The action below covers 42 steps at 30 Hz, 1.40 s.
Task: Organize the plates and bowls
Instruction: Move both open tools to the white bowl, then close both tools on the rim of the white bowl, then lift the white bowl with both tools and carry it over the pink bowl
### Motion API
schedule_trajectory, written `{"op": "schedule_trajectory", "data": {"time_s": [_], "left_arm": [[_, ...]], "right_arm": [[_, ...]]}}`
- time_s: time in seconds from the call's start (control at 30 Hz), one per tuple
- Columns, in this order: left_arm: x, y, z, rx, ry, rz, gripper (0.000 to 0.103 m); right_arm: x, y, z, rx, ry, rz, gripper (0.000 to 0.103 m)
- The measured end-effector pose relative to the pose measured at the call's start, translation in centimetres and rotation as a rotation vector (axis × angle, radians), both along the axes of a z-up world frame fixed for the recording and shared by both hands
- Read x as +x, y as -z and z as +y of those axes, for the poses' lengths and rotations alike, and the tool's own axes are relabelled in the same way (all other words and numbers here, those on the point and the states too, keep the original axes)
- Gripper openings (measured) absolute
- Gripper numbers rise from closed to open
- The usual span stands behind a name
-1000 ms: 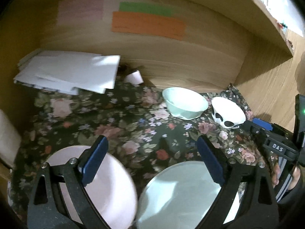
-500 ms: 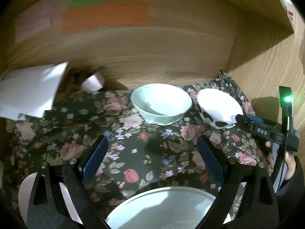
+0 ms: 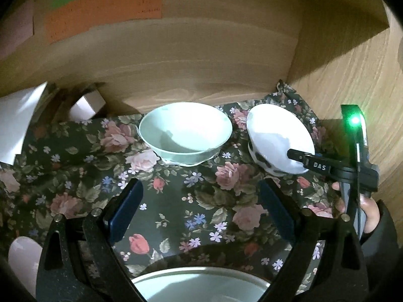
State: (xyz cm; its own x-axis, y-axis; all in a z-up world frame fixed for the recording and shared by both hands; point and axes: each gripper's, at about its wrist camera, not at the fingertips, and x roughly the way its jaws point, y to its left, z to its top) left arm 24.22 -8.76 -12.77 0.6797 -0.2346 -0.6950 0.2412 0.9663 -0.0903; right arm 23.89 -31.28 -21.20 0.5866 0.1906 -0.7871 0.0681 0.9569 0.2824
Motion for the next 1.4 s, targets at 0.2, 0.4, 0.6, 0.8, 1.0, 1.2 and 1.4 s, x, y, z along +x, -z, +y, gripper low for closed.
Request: {"op": "schedule_trajectory", "data": {"time_s": [0.2, 0.4, 0.6, 0.8, 1.0, 1.2, 1.4], "left_arm": [[0.7, 1.1, -0.4, 0.0, 0.006, 0.043, 0.095], [1.2, 2.5, -1.3, 0.023, 0.058, 0.131, 0.095], [2.1, 3.8, -2.4, 0.072, 0.06, 0.192, 0.074], [2.9, 5.1, -3.6, 0.082, 0.08, 0.244, 0.054], [3.4, 5.6, -4.6, 0.075, 0.111, 0.281, 0.028], [3.0, 6.1, -5.5, 0.102, 0.112, 0.276, 0.02], [2.2, 5.5, -5.0, 0.068, 0.098, 0.292, 0.02]], "right_arm": [[-1.9, -0.5, 2.4, -0.039, -0.086, -0.006, 0.018], [-4.7, -0.9, 4.7, -0.046, -0.178, -0.006, 0.019], [-6.3, -1.4, 5.7, -0.08, -0.204, -0.037, 0.022], [-5.5, -1.9, 5.1, -0.077, -0.182, -0.073, 0.022], [-5.8, -1.7, 5.4, -0.07, -0.21, -0.067, 0.02], [-6.1, -1.9, 5.7, -0.074, -0.209, -0.076, 0.02], [-6.7, -2.8, 5.7, -0.054, -0.208, -0.089, 0.02]]}}
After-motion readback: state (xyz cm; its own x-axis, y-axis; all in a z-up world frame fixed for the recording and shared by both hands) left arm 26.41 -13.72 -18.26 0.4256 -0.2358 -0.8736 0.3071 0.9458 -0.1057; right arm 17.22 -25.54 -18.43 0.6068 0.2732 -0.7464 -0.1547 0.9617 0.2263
